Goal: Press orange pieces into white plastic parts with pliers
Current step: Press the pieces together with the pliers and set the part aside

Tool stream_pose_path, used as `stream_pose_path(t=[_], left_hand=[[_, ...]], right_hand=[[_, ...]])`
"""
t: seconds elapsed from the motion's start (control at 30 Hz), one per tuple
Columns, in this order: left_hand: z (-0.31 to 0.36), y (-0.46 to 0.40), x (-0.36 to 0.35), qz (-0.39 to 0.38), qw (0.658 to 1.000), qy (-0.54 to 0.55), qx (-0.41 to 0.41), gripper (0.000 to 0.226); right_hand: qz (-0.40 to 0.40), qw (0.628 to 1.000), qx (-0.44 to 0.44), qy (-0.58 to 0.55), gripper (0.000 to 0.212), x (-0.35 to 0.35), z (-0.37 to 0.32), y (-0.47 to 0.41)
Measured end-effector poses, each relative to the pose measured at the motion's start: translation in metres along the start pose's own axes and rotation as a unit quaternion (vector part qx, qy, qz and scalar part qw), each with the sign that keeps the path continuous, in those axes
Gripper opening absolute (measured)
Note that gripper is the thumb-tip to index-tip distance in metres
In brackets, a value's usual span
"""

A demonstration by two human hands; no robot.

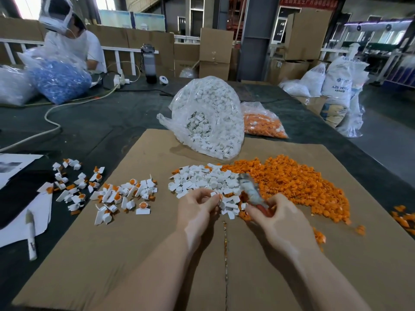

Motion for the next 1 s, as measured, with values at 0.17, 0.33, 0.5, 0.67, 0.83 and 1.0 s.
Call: stream_pose_path(t=[0.17,0.33,0.5,0.67,0.83,1.0], left_hand=[[-0.002,0.001,0.002,0.003,0.985,-0.146,-0.097,0.022],[-0.002,0.005,0.001,-0.019,0.968,-0.202,-0.150,0.025],[-0.002,0.003,-0.001,-0.032,0.955,-0.229,-0.188,0.024],[0.000,0.005,-0.002,-0.044,0.943,-0.254,-0.209,0.018],[-0.004,0.006,0.000,-0.027,0.939,-0.272,-0.211,0.012],[-0.003,0.011,0.007,0.047,0.946,-0.234,-0.221,0.011]], right_hand=[[0.067,0.975,0.010,0.210,0.061,0.012,0.028,-0.022],[0.068,0.948,0.014,0.312,0.065,0.013,0.039,-0.026],[0.124,0.959,0.138,0.215,0.046,-0.001,0.017,-0.013],[0.125,0.931,0.342,-0.028,0.023,-0.024,-0.019,0.010],[0.132,0.930,0.339,-0.058,0.014,-0.034,-0.019,0.014],[0.205,0.947,0.240,-0.063,0.013,-0.031,-0.006,0.011]])
Point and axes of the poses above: each hand's wrist, its own y-axis away from the middle knuckle, its own x-axis out of the back of the hand, z = x × y, the point moved 3 cm from there along -y, towards the middle knuckle, and after that the axes turned 8 degrees about z, right-handed, at the moved point
